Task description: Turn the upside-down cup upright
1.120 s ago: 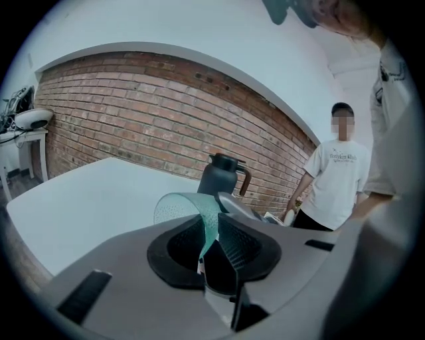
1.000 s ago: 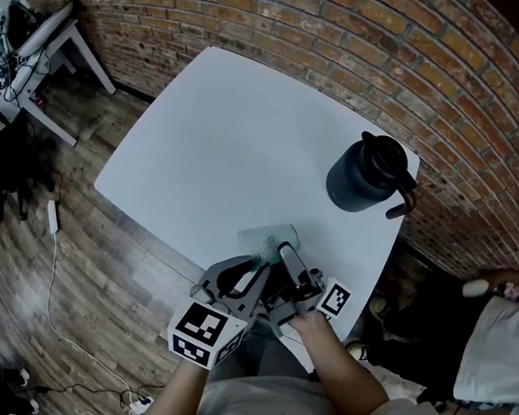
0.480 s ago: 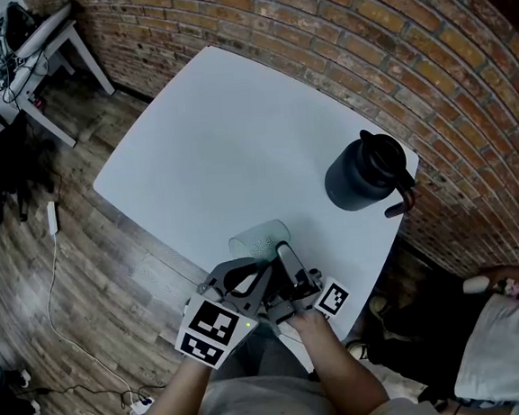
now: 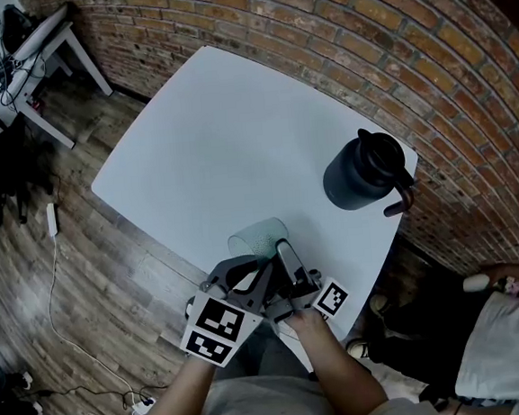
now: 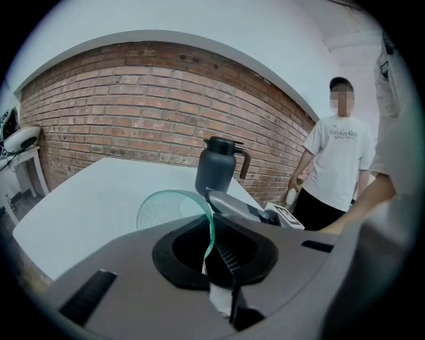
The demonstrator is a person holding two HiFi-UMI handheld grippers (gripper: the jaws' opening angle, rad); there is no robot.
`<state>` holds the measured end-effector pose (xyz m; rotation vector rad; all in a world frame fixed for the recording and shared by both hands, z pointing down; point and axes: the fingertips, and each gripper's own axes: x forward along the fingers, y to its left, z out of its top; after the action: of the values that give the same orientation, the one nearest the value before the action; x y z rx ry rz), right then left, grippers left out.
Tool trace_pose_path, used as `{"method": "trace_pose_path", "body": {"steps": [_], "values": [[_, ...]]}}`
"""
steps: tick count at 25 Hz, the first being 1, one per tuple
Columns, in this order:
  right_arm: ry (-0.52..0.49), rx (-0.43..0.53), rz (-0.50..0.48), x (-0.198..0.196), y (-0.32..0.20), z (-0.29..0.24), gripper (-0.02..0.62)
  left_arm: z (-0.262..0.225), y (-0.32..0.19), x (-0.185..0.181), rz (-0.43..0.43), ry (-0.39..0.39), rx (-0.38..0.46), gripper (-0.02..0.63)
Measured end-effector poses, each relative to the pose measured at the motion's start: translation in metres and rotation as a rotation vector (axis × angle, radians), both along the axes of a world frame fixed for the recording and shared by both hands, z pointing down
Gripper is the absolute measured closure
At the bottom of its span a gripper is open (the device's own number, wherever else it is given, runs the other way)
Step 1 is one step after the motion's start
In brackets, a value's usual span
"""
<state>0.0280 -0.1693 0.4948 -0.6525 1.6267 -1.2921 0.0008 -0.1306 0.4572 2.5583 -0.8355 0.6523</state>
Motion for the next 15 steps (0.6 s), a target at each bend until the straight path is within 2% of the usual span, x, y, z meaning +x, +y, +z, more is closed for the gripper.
{"method": "trace_pose_path", "body": {"steps": [10,15], "values": [[0.006,-0.021,0.023,0.009,-0.001,0.003,0.284,0.004,-0.007,-0.001,-0.037,-0.064,0.008,0.583],[0.055,-0.018,0.031,0.02,-0.002,0.004,0.284,0.011,-0.01,-0.008,-0.043,-0.101,-0.003,0.582]]}}
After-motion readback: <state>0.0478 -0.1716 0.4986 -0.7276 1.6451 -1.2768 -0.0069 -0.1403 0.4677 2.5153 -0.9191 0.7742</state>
